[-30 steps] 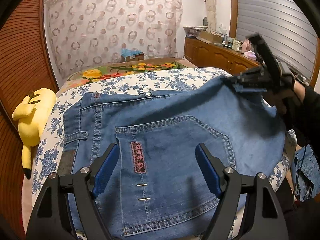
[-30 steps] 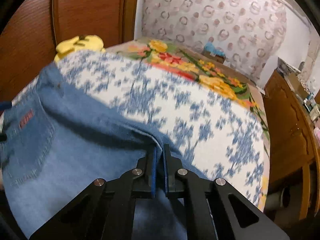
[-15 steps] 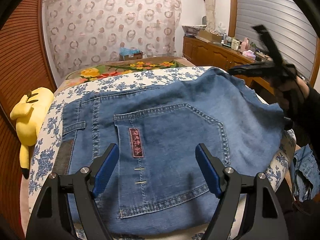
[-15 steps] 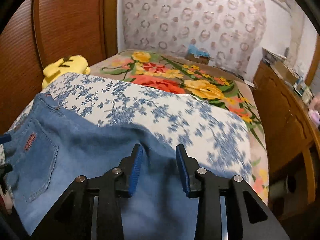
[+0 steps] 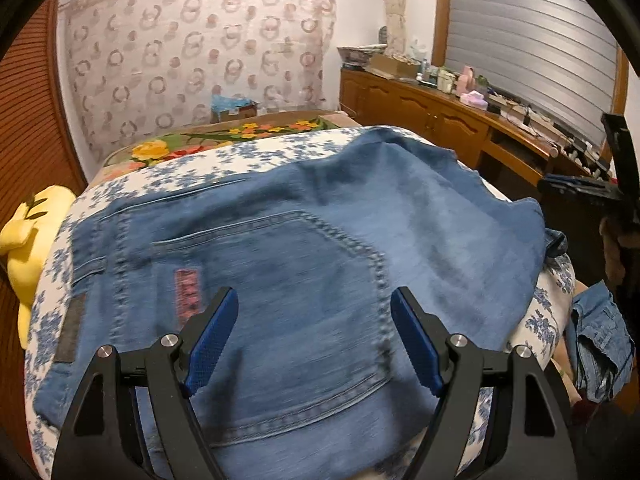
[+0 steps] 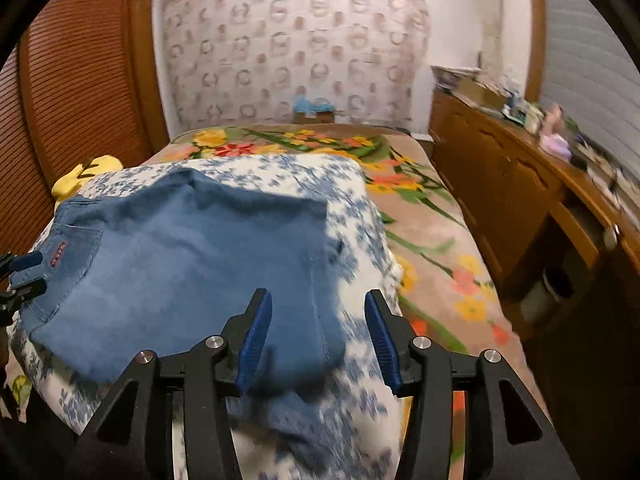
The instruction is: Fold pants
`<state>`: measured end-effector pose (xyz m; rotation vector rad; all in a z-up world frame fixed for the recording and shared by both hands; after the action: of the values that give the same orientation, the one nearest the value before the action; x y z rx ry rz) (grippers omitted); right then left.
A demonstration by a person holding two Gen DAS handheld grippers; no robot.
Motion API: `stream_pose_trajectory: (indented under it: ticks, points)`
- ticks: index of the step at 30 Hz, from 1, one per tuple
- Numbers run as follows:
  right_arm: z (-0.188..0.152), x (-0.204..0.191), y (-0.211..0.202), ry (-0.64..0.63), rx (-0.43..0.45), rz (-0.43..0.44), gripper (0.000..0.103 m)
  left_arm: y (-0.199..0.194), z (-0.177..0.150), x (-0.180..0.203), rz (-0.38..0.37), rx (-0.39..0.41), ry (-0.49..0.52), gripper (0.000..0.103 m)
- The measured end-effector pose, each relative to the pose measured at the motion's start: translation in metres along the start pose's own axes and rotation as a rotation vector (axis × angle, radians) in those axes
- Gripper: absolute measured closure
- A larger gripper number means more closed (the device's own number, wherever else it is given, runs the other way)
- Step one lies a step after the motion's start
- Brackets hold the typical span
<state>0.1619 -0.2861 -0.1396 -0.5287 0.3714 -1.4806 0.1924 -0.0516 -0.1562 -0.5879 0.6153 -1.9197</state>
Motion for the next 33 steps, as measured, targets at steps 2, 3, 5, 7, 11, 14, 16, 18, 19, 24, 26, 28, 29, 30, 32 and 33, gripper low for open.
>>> stream_pose_trajectory:
  ticks: [2, 3, 5, 7, 11, 14, 16, 18, 19, 24, 26, 28, 29, 30, 32, 33]
  points:
    - [-0.008, 0.0, -0.003, 0.035, -0.011, 0.014, 0.053, 0.005, 0.002, 0.007, -0.012, -0.003, 0.008, 0.024]
    - [-0.012, 0.0, -0.003, 0.055, -0.017, 0.02, 0.053, 0.006, 0.002, 0.01, -0.016, -0.006, 0.011, 0.024]
    - [-0.014, -0.001, -0.002, 0.08, -0.025, 0.031, 0.053, 0.009, 0.002, 0.013, -0.021, -0.019, 0.014, 0.024]
    - [-0.018, -0.002, 0.001, 0.101, -0.04, 0.04, 0.053, 0.013, 0.0, 0.016, -0.025, -0.031, 0.019, 0.024]
    - [-0.017, 0.003, 0.007, 0.132, -0.06, 0.066, 0.053, 0.02, -0.004, 0.018, -0.019, -0.056, 0.022, 0.024]
    - [-0.018, 0.012, 0.013, 0.152, -0.079, 0.079, 0.053, 0.029, -0.009, 0.017, -0.013, -0.087, 0.015, 0.024]
    - [-0.018, 0.012, 0.016, 0.173, -0.094, 0.091, 0.053, 0.035, -0.015, 0.016, -0.014, -0.108, 0.004, 0.024]
    - [-0.018, 0.013, 0.018, 0.187, -0.101, 0.099, 0.053, 0.039, -0.019, 0.015, -0.011, -0.121, -0.005, 0.024]
    - [-0.019, 0.013, 0.019, 0.192, -0.105, 0.104, 0.053, 0.04, -0.02, 0.015, -0.009, -0.121, -0.003, 0.024]
    - [-0.017, 0.017, 0.021, 0.208, -0.107, 0.113, 0.053, 0.044, -0.02, 0.018, 0.019, -0.127, 0.027, 0.02]
    - [-0.016, 0.017, 0.022, 0.207, -0.1, 0.114, 0.053, 0.045, -0.02, 0.019, 0.029, -0.13, 0.034, 0.02]
    - [-0.015, 0.016, 0.022, 0.198, -0.097, 0.111, 0.053, 0.045, -0.02, 0.019, 0.031, -0.132, 0.038, 0.019]
    - [-0.016, 0.015, 0.022, 0.194, -0.095, 0.11, 0.053, 0.046, -0.02, 0.02, 0.029, -0.131, 0.035, 0.019]
    - [-0.015, 0.016, 0.021, 0.191, -0.091, 0.109, 0.053, 0.046, -0.02, 0.02, 0.025, -0.131, 0.032, 0.019]
    - [-0.014, 0.016, 0.021, 0.184, -0.081, 0.108, 0.059, 0.046, -0.02, 0.021, 0.023, -0.134, 0.032, 0.019]
    - [-0.014, 0.015, 0.022, 0.18, -0.077, 0.104, 0.064, 0.046, -0.02, 0.021, 0.023, -0.135, 0.034, 0.019]
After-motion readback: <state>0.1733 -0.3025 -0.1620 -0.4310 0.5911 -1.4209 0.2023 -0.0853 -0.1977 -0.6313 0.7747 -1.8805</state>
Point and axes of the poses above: each gripper's, at about its wrist camera, not at the fingertips, and y roughly the way its jaws point, x to its right, z to its top, the point moved 10 cm from there along y, roughly the way its jaws point, and after that the axes turned 8 degrees about -z, right-handed, at the moved point
